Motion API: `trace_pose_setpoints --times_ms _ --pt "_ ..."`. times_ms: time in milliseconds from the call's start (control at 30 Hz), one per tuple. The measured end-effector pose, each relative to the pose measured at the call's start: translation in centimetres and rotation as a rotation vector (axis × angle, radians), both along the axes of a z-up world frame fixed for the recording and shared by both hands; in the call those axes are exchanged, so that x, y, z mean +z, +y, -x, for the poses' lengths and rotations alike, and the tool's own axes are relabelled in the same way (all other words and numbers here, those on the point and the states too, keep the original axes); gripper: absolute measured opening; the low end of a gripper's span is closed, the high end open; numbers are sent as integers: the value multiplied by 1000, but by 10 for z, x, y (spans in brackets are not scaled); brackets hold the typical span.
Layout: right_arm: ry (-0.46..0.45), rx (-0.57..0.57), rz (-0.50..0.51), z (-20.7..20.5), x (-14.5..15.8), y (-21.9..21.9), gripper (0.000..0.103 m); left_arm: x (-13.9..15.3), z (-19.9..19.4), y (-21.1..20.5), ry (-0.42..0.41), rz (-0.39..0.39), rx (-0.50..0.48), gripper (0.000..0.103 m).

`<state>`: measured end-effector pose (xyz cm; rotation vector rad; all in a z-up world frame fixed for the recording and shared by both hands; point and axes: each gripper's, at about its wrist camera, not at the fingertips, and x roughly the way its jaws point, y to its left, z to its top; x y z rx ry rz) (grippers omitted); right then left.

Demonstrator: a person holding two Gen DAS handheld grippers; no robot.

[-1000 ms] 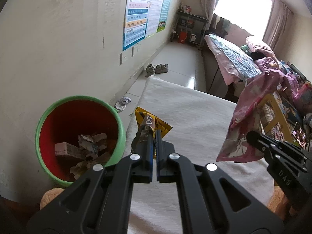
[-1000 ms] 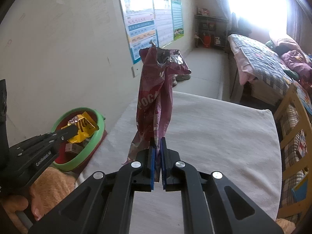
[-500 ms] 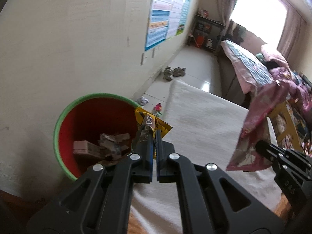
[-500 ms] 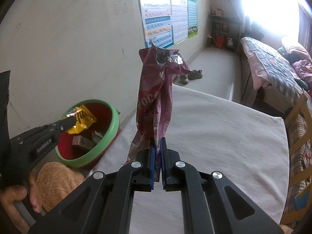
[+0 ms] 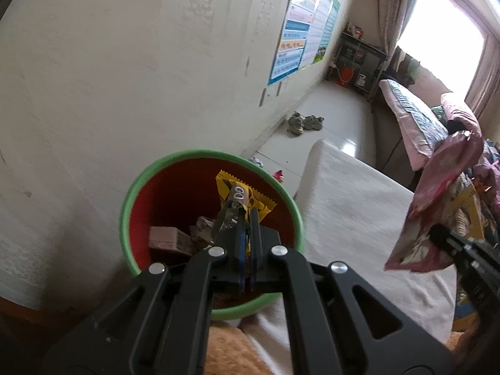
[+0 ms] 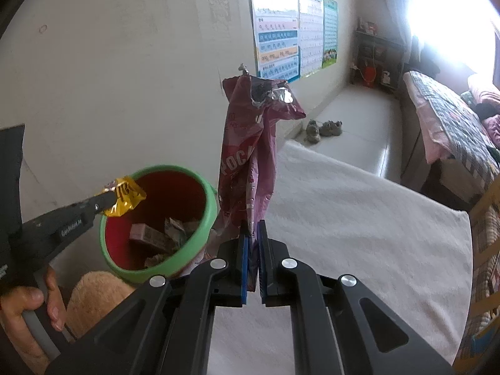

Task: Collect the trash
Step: 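Open the left tool over the red bin while the right tool opens to drop the pink wrapper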

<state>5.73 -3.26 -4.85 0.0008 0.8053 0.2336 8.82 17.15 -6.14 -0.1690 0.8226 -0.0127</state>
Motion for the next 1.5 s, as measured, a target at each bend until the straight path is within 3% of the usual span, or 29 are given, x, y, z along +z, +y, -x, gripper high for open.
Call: trace_pose_setpoints --times_ms 333,1033,1300,1500 --pt "-26 52 -18 -18 13 29 6 -5 -7 22 6 -25 37 1" --pt "48 121 13 -40 -17 66 6 -23 -16 39 53 1 69 1" --pt "-2 141 -27 -61 7 76 6 -14 -27 53 45 -14 91 1" --pt "26 176 -18 -62 -7 89 6 -22 -30 56 69 -17 94 1"
